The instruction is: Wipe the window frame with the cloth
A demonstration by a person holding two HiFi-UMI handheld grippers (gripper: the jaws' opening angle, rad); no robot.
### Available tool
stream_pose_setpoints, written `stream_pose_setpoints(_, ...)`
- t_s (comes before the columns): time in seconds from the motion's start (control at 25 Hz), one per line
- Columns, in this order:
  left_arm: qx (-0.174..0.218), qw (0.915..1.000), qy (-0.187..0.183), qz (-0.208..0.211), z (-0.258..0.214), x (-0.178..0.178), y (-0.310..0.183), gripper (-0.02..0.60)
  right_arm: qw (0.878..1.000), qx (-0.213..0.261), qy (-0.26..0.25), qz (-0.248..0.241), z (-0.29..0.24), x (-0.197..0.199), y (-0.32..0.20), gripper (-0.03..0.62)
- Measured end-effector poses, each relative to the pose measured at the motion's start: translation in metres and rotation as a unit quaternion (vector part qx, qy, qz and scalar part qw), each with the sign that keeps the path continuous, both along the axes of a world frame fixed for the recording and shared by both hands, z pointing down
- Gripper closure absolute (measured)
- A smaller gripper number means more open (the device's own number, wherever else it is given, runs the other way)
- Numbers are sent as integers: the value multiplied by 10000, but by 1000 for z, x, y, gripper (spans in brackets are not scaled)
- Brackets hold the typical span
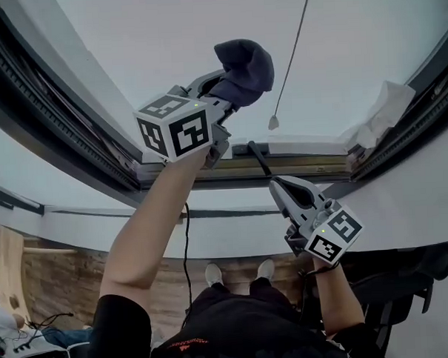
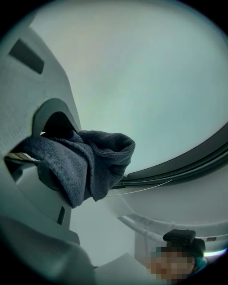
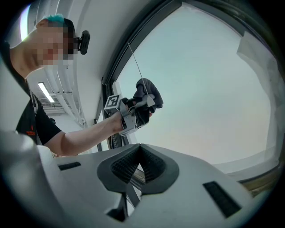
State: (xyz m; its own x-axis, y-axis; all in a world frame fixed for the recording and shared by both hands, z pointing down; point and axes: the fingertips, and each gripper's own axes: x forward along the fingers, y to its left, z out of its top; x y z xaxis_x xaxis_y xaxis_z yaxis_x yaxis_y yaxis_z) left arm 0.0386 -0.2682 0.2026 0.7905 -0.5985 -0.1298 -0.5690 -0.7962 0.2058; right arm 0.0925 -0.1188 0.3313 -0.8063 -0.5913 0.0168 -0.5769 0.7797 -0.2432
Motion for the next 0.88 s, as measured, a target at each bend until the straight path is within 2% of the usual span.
stream_pose_setpoints(0.2, 84, 9999, 19, 85, -35, 16, -4, 489, 9999, 99, -41, 88, -11, 10, -2, 591)
stream_pose_setpoints(0.36, -152, 9994, 166, 247, -39, 30, -9, 489, 9998, 111, -61, 159, -12, 20, -4, 591)
stream_pose_setpoints(0.52, -507, 9977, 296, 335, -20, 37, -17, 489, 9997, 22, -54, 225, -4, 25, -4, 591)
stream_pose_setpoints(0.88, -1076, 9930, 330, 366, 42, 44, -26, 489, 9995, -120, -42, 277, 11, 32, -5, 591)
